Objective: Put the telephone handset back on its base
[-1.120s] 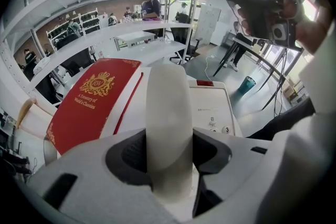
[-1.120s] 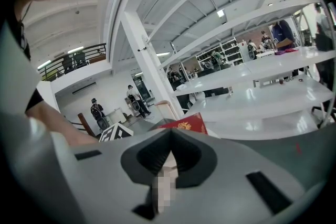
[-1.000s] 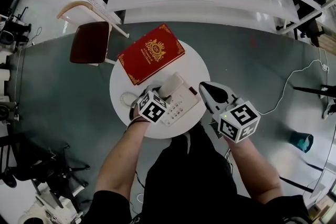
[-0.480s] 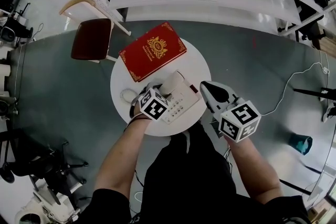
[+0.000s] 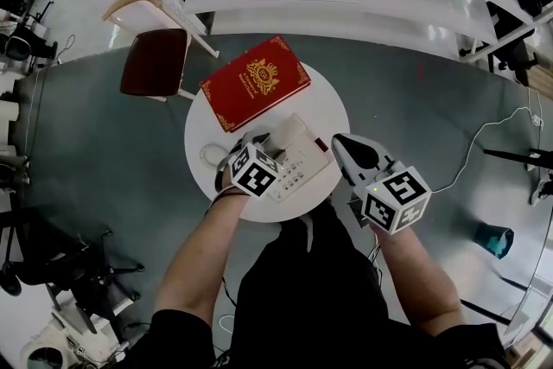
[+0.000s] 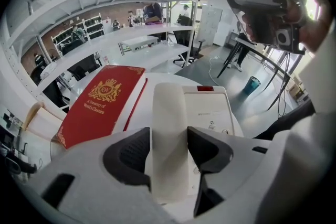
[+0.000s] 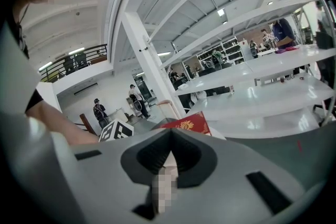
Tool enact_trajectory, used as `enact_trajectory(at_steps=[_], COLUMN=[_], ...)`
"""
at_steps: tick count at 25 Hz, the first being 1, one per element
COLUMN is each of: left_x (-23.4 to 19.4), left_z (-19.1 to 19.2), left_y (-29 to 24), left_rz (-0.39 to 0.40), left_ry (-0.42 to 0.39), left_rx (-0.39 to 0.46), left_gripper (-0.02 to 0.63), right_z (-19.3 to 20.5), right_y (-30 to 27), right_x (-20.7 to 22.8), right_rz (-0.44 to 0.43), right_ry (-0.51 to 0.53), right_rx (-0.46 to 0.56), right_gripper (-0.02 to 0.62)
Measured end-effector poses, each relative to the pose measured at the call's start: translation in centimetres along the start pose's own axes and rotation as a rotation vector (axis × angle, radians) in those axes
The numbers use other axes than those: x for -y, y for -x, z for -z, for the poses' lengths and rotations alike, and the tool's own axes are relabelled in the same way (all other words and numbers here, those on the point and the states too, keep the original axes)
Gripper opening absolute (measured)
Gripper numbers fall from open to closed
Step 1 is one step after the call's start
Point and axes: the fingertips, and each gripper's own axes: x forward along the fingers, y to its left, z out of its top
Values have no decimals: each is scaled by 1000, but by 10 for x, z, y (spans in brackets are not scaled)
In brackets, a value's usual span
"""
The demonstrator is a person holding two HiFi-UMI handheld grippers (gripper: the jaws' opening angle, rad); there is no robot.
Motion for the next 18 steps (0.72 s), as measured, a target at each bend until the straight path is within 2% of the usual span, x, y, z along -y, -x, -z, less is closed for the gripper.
enact_trajectory(at_steps=[7, 18], left_x=[-6, -35], left_z=[-12, -23], left_y=[25, 123], left_rz=[-43, -129], left_ry=[-3, 98], left_rx=[62, 286], left_gripper=[229, 210], right_z=[-10, -47], right_y=[-4, -18], right_x=[-12, -73], right_rz=[-17, -66], right_ry=[12, 115], right_rx=[13, 28], right_gripper=[6, 6])
